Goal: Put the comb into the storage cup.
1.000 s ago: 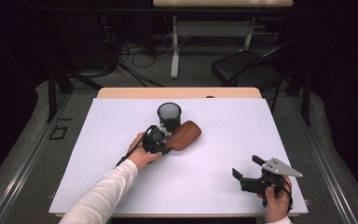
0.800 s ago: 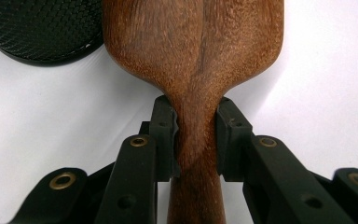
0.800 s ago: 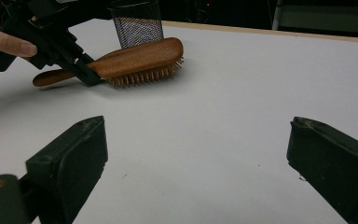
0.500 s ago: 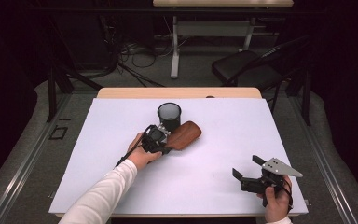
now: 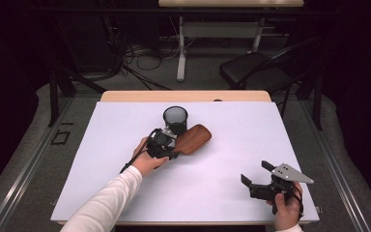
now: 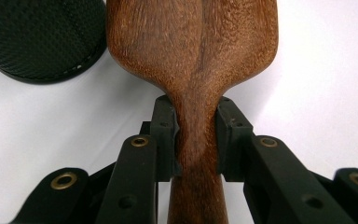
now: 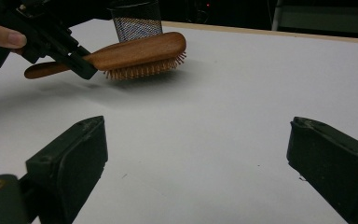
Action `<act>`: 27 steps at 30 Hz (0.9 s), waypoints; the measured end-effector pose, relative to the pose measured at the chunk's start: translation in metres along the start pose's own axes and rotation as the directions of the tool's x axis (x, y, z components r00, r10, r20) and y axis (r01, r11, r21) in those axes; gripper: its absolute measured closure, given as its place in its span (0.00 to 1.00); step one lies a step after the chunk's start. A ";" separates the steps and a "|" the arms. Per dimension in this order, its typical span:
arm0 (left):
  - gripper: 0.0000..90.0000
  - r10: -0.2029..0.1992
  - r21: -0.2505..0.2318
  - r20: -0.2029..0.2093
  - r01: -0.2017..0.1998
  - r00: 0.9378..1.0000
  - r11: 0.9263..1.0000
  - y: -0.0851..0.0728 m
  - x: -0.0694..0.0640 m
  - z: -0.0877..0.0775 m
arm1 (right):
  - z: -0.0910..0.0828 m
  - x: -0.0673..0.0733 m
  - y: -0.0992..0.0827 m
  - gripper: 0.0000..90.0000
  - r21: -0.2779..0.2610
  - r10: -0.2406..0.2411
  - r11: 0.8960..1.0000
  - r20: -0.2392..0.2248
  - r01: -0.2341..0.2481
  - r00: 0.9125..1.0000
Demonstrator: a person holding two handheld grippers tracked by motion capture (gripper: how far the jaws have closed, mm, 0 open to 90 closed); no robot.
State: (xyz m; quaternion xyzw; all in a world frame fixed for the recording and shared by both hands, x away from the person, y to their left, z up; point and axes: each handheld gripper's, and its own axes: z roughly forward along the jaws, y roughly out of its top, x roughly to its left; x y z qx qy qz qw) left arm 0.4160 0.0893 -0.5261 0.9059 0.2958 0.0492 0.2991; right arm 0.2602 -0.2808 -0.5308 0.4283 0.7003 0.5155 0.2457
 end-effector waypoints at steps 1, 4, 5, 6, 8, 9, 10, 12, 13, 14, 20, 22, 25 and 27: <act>0.80 0.001 -0.003 0.002 -0.001 1.000 1.000 0.000 0.000 -0.002 | 0.000 0.000 0.000 0.05 0.001 0.000 1.000 0.001 0.000 1.000; 0.80 -0.009 -0.028 0.003 0.010 1.000 1.000 0.001 0.000 -0.007 | 0.000 0.000 0.000 0.05 0.001 0.000 1.000 0.000 0.000 1.000; 0.80 -0.012 -0.038 0.002 0.012 1.000 0.999 0.002 0.001 -0.009 | 0.000 0.000 0.000 0.05 0.001 0.000 1.000 0.000 0.000 1.000; 0.80 -0.018 -0.047 0.003 0.018 1.000 0.999 0.002 0.001 -0.011 | 0.000 0.000 0.000 0.05 0.001 0.000 1.000 0.000 0.000 1.000; 0.80 -0.028 -0.069 0.008 0.029 1.000 0.997 0.003 0.001 -0.016 | 0.000 0.000 0.000 0.05 0.002 0.001 1.000 0.001 -0.001 1.000; 0.80 -0.030 -0.079 0.010 0.031 0.999 0.996 0.003 0.002 -0.018 | 0.000 0.000 0.000 0.05 0.002 0.001 1.000 0.000 -0.001 1.000; 0.80 -0.034 -0.092 0.007 0.034 0.999 0.995 0.003 0.002 -0.020 | 0.000 0.000 0.000 0.05 0.001 0.001 1.000 0.001 -0.001 1.000; 0.80 -0.032 -0.104 0.003 0.032 0.999 0.994 0.003 0.002 -0.024 | 0.000 0.000 0.000 0.05 0.001 0.001 1.000 0.001 -0.001 1.000; 0.80 -0.037 -0.114 0.005 0.037 0.999 0.993 0.003 0.001 -0.026 | 0.000 0.000 0.000 0.05 0.002 0.001 1.000 0.001 -0.001 1.000; 0.80 -0.040 -0.121 0.006 0.040 0.999 0.992 0.003 0.002 -0.028 | 0.000 0.000 0.000 0.05 0.003 0.001 1.000 0.001 -0.001 1.000; 0.80 -0.034 -0.143 0.008 0.034 0.999 0.989 0.003 -0.001 -0.034 | 0.000 0.000 0.000 0.05 0.003 0.001 1.000 0.001 -0.001 1.000; 0.80 -0.033 -0.155 0.014 0.035 0.999 0.987 0.004 -0.002 -0.037 | 0.000 0.000 0.000 0.05 0.003 0.001 1.000 0.002 -0.001 1.000; 0.80 -0.034 -0.169 0.009 0.035 0.999 0.985 0.004 -0.003 -0.041 | 0.001 0.000 0.000 0.05 0.004 0.001 1.000 0.002 -0.001 1.000; 0.80 -0.030 -0.179 0.004 0.030 1.000 0.983 0.005 -0.005 -0.045 | 0.001 0.000 0.000 0.05 0.004 0.000 1.000 0.002 0.000 1.000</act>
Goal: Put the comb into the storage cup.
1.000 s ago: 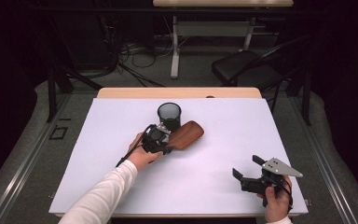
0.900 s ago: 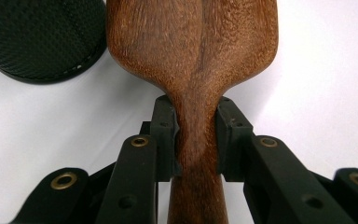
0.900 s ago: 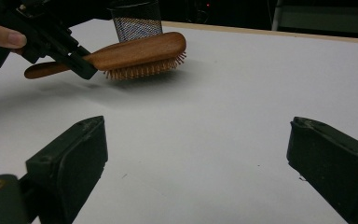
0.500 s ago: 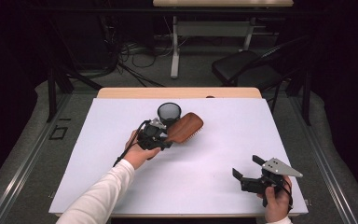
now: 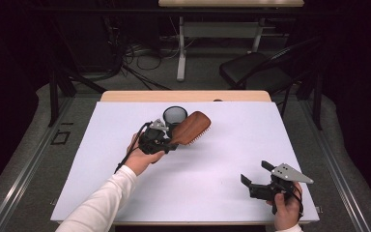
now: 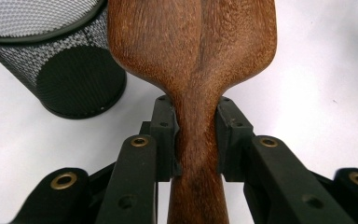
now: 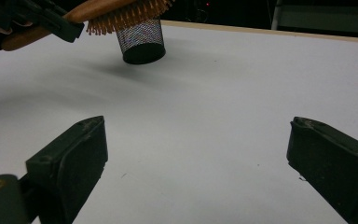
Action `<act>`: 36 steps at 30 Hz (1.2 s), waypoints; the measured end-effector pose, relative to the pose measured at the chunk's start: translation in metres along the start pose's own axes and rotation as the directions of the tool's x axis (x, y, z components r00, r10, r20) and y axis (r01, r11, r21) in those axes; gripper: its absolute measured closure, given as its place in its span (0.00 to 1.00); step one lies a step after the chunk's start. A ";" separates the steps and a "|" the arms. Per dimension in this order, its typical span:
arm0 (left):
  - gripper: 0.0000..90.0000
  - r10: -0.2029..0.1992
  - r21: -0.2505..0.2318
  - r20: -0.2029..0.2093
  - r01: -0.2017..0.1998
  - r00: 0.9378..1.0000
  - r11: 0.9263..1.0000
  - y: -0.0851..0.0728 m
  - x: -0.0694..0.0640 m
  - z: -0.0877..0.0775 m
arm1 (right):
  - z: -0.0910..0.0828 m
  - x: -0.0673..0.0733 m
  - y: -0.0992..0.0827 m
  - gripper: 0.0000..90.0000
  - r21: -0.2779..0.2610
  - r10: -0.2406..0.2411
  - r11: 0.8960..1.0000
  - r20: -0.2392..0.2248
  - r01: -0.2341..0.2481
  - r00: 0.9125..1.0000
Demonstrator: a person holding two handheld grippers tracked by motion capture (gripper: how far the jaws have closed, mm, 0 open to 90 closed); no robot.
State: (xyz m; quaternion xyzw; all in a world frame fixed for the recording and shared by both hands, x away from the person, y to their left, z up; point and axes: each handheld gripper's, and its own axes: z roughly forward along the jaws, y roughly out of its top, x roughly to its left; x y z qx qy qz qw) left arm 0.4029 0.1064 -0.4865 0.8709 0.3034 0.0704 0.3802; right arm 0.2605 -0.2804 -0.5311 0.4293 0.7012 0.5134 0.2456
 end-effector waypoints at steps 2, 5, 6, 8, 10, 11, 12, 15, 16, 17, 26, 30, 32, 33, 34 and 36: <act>0.80 0.005 -0.014 0.002 -0.005 1.000 1.000 0.001 -0.001 -0.004 | 0.000 0.000 0.000 0.05 0.002 0.000 1.000 0.000 0.000 1.000; 0.80 -0.004 -0.049 0.005 0.005 1.000 0.999 0.003 -0.003 -0.010 | 0.000 0.000 0.000 0.05 0.002 -0.001 1.000 0.000 0.001 1.000; 0.80 -0.005 -0.060 0.005 0.006 1.000 0.998 0.003 -0.004 -0.012 | 0.000 0.000 0.000 0.05 0.004 -0.002 1.000 -0.001 0.002 1.000; 0.80 -0.010 -0.077 0.002 0.010 1.000 0.997 0.004 -0.005 -0.015 | 0.001 0.000 0.000 0.05 -0.003 -0.002 1.000 -0.001 0.002 1.000; 0.80 -0.006 -0.092 -0.002 0.006 1.000 0.996 0.005 -0.006 -0.018 | 0.001 0.000 0.000 0.05 -0.003 -0.004 1.000 0.000 0.004 1.000; 0.80 -0.007 -0.100 0.001 0.007 1.000 0.995 0.006 -0.006 -0.019 | 0.001 0.000 0.000 0.05 -0.003 -0.003 1.000 0.000 0.003 1.000; 0.80 -0.015 -0.113 0.005 0.016 1.000 0.994 0.006 -0.007 -0.020 | 0.001 0.000 0.000 0.05 -0.003 -0.005 1.000 -0.001 0.005 1.000; 0.80 -0.014 -0.133 0.002 0.014 1.000 0.991 0.007 -0.006 -0.023 | 0.001 0.001 0.000 0.05 -0.001 0.002 1.000 -0.002 -0.002 1.000; 0.80 -0.025 -0.143 0.006 0.026 1.000 0.989 0.007 -0.006 -0.024 | 0.001 0.001 0.000 0.05 0.001 0.002 1.000 -0.003 -0.002 1.000; 0.80 -0.027 -0.146 0.007 0.027 1.000 0.989 0.007 -0.005 -0.025 | 0.001 0.001 -0.001 0.05 0.002 0.002 1.000 -0.002 -0.002 1.000; 0.80 -0.047 -0.204 0.001 0.046 0.999 0.978 0.007 -0.003 -0.033 | 0.002 0.001 -0.001 0.05 0.011 -0.002 1.000 -0.001 0.002 1.000; 0.80 -0.035 -0.224 -0.009 0.032 0.999 0.974 0.007 -0.006 -0.034 | 0.004 0.002 -0.002 0.05 0.019 -0.005 1.000 -0.001 0.005 1.000; 0.80 -0.036 -0.235 -0.005 0.034 0.999 0.971 0.007 -0.008 -0.035 | 0.005 0.002 -0.002 0.05 0.024 -0.003 1.000 -0.003 0.003 1.000; 0.80 -0.040 -0.240 -0.003 0.038 0.999 0.970 0.007 -0.009 -0.035 | 0.005 0.003 -0.002 0.05 0.028 0.003 1.000 -0.005 -0.003 1.000; 0.80 -0.036 -0.247 -0.001 0.035 0.999 0.968 0.007 -0.009 -0.035 | 0.006 0.003 -0.002 0.05 0.020 0.002 1.000 -0.006 -0.002 1.000; 0.80 -0.045 -0.262 0.005 0.045 0.999 0.964 0.006 -0.010 -0.036 | 0.006 0.003 -0.002 0.05 0.027 0.003 1.000 -0.005 -0.003 1.000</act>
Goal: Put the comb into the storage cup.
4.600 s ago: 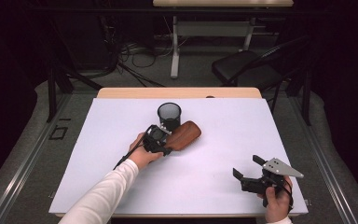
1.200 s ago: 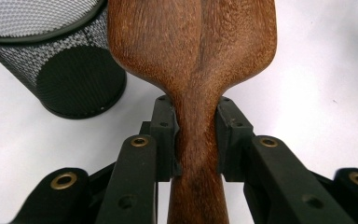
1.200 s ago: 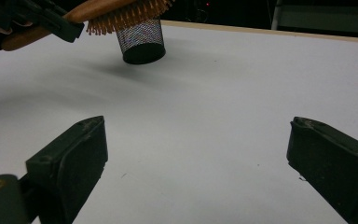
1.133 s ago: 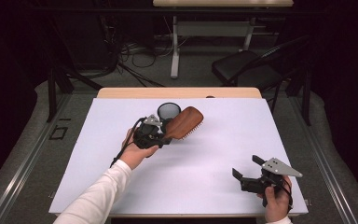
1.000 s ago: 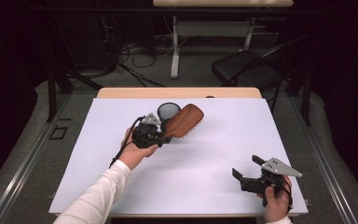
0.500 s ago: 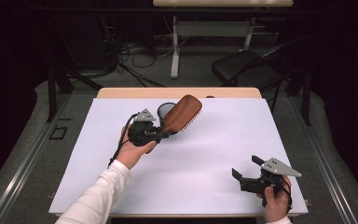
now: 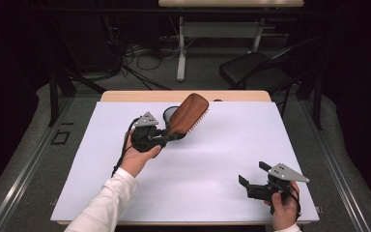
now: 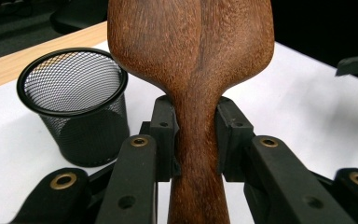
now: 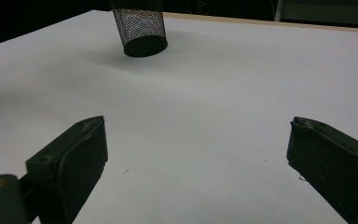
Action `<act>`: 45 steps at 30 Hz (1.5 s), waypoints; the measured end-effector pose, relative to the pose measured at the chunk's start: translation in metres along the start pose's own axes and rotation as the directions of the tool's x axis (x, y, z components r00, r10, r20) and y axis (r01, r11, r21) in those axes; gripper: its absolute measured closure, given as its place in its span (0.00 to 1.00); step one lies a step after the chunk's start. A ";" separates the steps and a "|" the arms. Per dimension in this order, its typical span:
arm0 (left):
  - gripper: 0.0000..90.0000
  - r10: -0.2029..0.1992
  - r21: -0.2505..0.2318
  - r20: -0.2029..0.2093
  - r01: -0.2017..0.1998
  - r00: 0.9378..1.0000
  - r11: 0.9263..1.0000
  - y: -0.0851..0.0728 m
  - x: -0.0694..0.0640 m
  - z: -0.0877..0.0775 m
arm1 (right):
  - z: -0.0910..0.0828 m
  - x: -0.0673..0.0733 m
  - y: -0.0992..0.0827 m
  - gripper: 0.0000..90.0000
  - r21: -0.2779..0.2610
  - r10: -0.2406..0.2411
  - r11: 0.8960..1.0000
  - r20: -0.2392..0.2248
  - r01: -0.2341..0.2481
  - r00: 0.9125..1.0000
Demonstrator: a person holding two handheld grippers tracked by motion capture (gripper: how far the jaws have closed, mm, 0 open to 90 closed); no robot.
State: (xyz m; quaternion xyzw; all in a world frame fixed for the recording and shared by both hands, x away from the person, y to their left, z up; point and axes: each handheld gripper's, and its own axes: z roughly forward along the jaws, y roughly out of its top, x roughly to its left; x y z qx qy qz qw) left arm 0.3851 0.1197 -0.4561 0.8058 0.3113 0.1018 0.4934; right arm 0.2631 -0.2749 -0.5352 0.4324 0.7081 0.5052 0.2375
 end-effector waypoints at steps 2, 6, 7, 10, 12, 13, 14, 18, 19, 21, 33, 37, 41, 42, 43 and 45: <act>0.80 0.001 -0.008 -0.004 -0.001 1.000 1.000 0.000 -0.001 -0.001 | 0.000 0.000 0.000 0.05 0.004 0.001 1.000 0.001 -0.001 1.000; 0.80 -0.016 -0.034 0.001 0.016 1.000 0.999 -0.002 -0.001 -0.004 | 0.001 0.000 0.000 0.05 0.007 0.003 1.000 0.002 -0.003 1.000; 0.80 -0.021 -0.041 0.003 0.021 1.000 0.999 -0.003 -0.001 -0.004 | 0.001 0.000 0.000 0.05 0.015 0.003 1.000 0.004 -0.003 1.000; 0.80 -0.030 -0.059 -0.001 0.030 1.000 0.998 -0.006 -0.002 -0.007 | 0.002 0.000 0.000 0.05 0.012 0.003 1.000 0.003 -0.003 1.000; 0.80 -0.040 -0.075 0.006 0.041 0.999 0.996 -0.007 -0.002 -0.009 | 0.002 0.000 0.000 0.05 0.011 0.006 1.000 0.003 -0.006 1.000; 0.80 -0.043 -0.082 0.005 0.044 0.999 0.996 -0.008 -0.002 -0.009 | 0.002 0.000 0.000 0.05 0.011 0.012 1.000 0.005 -0.012 1.000; 0.80 -0.041 -0.085 0.002 0.041 0.999 0.996 -0.009 -0.003 -0.010 | 0.003 0.000 0.000 0.05 0.008 0.016 1.000 0.006 -0.016 1.000; 0.80 -0.042 -0.105 -0.004 0.042 0.999 0.994 -0.012 -0.003 -0.012 | 0.004 -0.001 0.000 0.04 0.013 0.027 1.000 0.003 -0.028 1.000; 0.80 -0.044 -0.111 -0.002 0.043 0.999 0.993 -0.012 -0.003 -0.013 | 0.004 -0.001 0.000 0.04 0.012 0.034 0.999 -0.001 -0.034 0.999; 0.80 -0.040 -0.118 -0.015 0.038 0.999 0.992 -0.013 -0.003 -0.015 | 0.005 -0.001 0.000 0.03 0.013 0.044 0.999 -0.008 -0.044 0.999; 0.80 -0.039 -0.158 -0.033 0.033 0.999 0.987 -0.014 -0.005 -0.022 | 0.007 0.003 0.003 0.01 0.024 0.051 0.998 -0.003 -0.051 0.999; 0.80 -0.036 -0.162 -0.037 0.030 0.999 0.986 -0.014 -0.004 -0.023 | 0.010 0.006 0.003 0.00 0.048 0.043 0.998 0.015 -0.044 0.999; 0.80 -0.033 -0.154 -0.043 0.026 0.999 0.988 -0.014 -0.004 -0.023 | 0.017 0.008 0.003 0.00 0.094 0.054 0.994 0.030 -0.057 0.998; 0.80 -0.031 -0.149 -0.046 0.024 0.998 0.988 -0.015 -0.005 -0.023 | 0.018 0.009 0.003 0.00 0.103 0.056 0.993 0.036 -0.060 0.998; 0.80 -0.030 -0.148 -0.047 0.022 0.998 0.989 -0.015 -0.005 -0.023 | 0.019 0.010 0.004 0.00 0.115 0.063 0.991 0.036 -0.067 0.997; 0.80 -0.028 -0.149 -0.048 0.021 0.998 0.989 -0.014 -0.004 -0.023 | 0.021 0.010 0.004 0.00 0.136 0.058 0.989 0.041 -0.064 0.997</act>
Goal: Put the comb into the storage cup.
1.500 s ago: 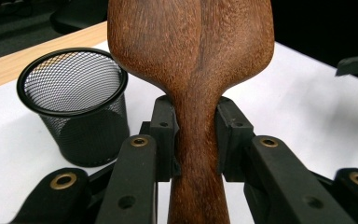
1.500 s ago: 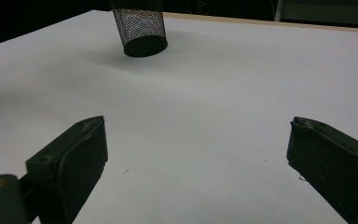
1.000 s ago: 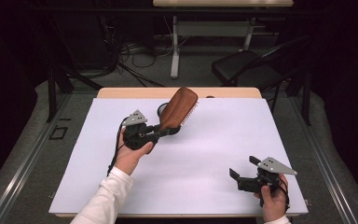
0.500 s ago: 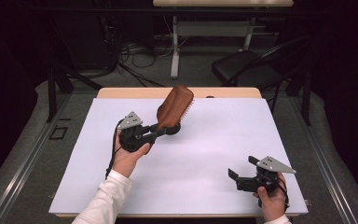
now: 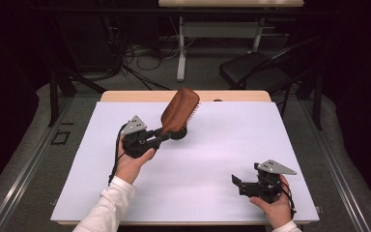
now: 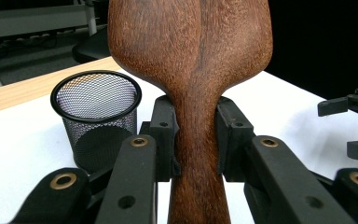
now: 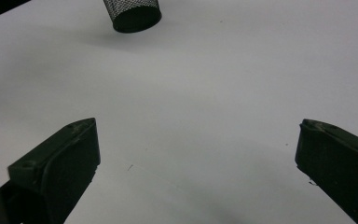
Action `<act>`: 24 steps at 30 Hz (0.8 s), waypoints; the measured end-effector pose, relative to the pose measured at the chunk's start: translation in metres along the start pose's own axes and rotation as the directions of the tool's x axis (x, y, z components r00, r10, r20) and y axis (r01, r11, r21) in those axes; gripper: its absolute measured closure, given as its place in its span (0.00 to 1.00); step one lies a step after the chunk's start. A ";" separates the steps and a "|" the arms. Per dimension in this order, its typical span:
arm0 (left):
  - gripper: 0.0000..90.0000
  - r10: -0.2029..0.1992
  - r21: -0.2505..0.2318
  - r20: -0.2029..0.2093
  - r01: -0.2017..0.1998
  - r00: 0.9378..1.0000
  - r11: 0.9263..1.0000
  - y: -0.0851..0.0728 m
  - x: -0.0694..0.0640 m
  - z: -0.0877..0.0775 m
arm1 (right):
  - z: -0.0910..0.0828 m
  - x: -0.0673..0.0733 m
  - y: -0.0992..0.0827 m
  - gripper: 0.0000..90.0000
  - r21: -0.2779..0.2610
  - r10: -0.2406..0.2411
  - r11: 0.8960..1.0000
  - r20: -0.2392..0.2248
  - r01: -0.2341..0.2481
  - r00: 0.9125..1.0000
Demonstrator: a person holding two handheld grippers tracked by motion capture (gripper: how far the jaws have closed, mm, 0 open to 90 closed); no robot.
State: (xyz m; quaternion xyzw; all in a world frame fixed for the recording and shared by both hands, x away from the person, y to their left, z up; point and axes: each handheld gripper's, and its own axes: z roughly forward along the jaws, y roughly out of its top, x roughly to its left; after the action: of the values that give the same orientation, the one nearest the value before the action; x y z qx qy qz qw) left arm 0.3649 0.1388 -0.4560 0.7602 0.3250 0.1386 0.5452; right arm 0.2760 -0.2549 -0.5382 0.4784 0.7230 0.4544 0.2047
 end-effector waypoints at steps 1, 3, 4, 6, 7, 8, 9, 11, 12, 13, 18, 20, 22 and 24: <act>0.80 -0.002 0.000 -0.002 0.002 1.000 1.000 0.000 0.000 -0.001 | 0.001 0.001 0.000 0.00 0.005 0.005 1.000 0.003 -0.005 1.000; 0.80 -0.007 -0.006 0.000 0.007 1.000 1.000 0.001 0.001 -0.001 | 0.002 0.001 0.002 0.00 0.017 0.003 1.000 -0.001 -0.003 1.000; 0.80 -0.004 -0.006 -0.001 0.004 1.000 1.000 0.002 0.001 -0.002 | 0.003 0.001 0.003 0.00 0.022 0.001 1.000 -0.003 -0.001 1.000; 0.80 -0.008 -0.007 0.000 0.008 1.000 1.000 0.003 0.002 -0.003 | 0.003 0.001 0.005 0.00 0.029 0.001 1.000 -0.009 -0.001 1.000; 0.80 -0.010 -0.010 0.001 0.010 1.000 1.000 0.003 0.002 -0.003 | 0.003 0.002 0.006 0.00 0.033 -0.003 0.999 -0.011 0.003 1.000; 0.80 -0.011 -0.012 0.001 0.011 1.000 1.000 0.003 0.003 -0.003 | 0.004 0.003 0.008 0.00 0.039 -0.002 0.999 -0.016 0.002 1.000; 0.80 -0.010 -0.009 -0.001 0.010 1.000 1.000 0.004 0.003 -0.003 | 0.004 0.003 0.010 0.00 0.040 -0.010 0.999 -0.021 0.010 1.000; 0.80 -0.010 -0.009 -0.005 0.010 1.000 1.000 0.004 0.003 -0.003 | 0.005 0.005 0.015 0.00 0.049 -0.025 0.998 -0.024 0.026 0.999; 0.80 -0.010 -0.009 -0.006 0.010 1.000 1.000 0.004 0.003 -0.003 | 0.006 0.006 0.017 0.00 0.052 -0.026 0.998 -0.030 0.028 0.999; 0.80 -0.010 -0.010 -0.006 0.010 1.000 1.000 0.004 0.003 -0.003 | 0.007 0.007 0.020 0.00 0.054 -0.034 0.998 -0.033 0.035 0.999; 0.80 -0.013 -0.018 0.000 0.013 1.000 1.000 0.003 0.003 -0.003 | 0.010 0.012 0.035 0.00 0.076 -0.066 0.995 -0.050 0.070 0.997; 0.80 -0.016 -0.020 0.002 0.016 1.000 1.000 0.002 0.003 -0.003 | 0.011 0.013 0.041 0.00 0.088 -0.076 0.993 -0.062 0.081 0.995; 0.80 -0.020 -0.026 0.002 0.020 1.000 0.999 0.002 0.003 -0.003 | 0.012 0.014 0.048 0.00 0.093 -0.076 0.992 -0.074 0.083 0.994; 0.80 -0.023 -0.029 0.005 0.023 1.000 0.999 0.001 0.004 -0.003 | 0.012 0.015 0.054 0.00 0.108 -0.073 0.991 -0.086 0.082 0.994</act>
State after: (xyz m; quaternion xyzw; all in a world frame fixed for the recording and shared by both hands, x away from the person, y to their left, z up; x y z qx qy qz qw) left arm 0.3664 0.1431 -0.4545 0.7487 0.3301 0.1354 0.5587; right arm 0.3055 -0.2292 -0.4958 0.4415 0.7732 0.4241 0.1656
